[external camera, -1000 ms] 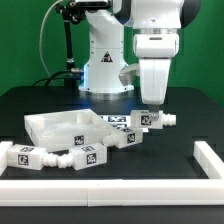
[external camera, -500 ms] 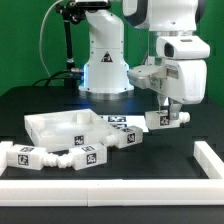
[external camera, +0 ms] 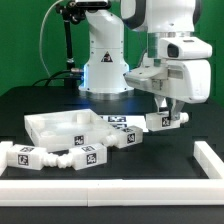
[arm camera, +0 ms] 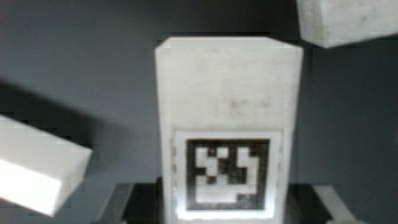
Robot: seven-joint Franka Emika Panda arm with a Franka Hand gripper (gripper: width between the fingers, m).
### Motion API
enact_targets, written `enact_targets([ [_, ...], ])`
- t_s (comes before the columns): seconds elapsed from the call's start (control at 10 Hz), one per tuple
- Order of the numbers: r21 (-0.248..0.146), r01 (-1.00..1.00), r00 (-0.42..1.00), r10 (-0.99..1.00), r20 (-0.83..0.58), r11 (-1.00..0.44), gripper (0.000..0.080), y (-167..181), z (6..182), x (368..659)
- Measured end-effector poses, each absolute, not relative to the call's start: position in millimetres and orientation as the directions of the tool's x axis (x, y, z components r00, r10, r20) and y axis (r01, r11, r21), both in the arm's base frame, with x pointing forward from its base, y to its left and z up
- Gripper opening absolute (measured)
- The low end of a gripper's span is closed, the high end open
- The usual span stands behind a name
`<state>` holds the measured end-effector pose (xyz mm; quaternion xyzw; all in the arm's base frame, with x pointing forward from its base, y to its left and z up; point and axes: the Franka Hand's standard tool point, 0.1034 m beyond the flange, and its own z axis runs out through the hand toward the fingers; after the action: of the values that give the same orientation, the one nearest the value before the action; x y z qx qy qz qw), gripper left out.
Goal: Assemble one leg
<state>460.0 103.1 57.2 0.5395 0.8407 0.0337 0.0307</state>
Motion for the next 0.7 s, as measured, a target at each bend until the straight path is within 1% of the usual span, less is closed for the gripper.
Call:
enact_targets([
  [0.2, 0.076, 0.825, -0.558, 0.829, -0.040, 0.559, 0.0284, 111.2, 55.8, 454.4],
  [0.3, 0.080, 0.825, -0.559, 0.828, -0.038, 0.560, 0.0284, 110.9, 53.8, 449.7],
  [0.6, 0.078, 0.828, -0.554, 0.831, -0.038, 0.556, 0.0284, 109.3, 53.6, 450.9],
  [0.7, 0.076, 0.815, -0.573, 0.819, -0.040, 0.574, 0.0284, 109.6, 52.7, 449.8],
])
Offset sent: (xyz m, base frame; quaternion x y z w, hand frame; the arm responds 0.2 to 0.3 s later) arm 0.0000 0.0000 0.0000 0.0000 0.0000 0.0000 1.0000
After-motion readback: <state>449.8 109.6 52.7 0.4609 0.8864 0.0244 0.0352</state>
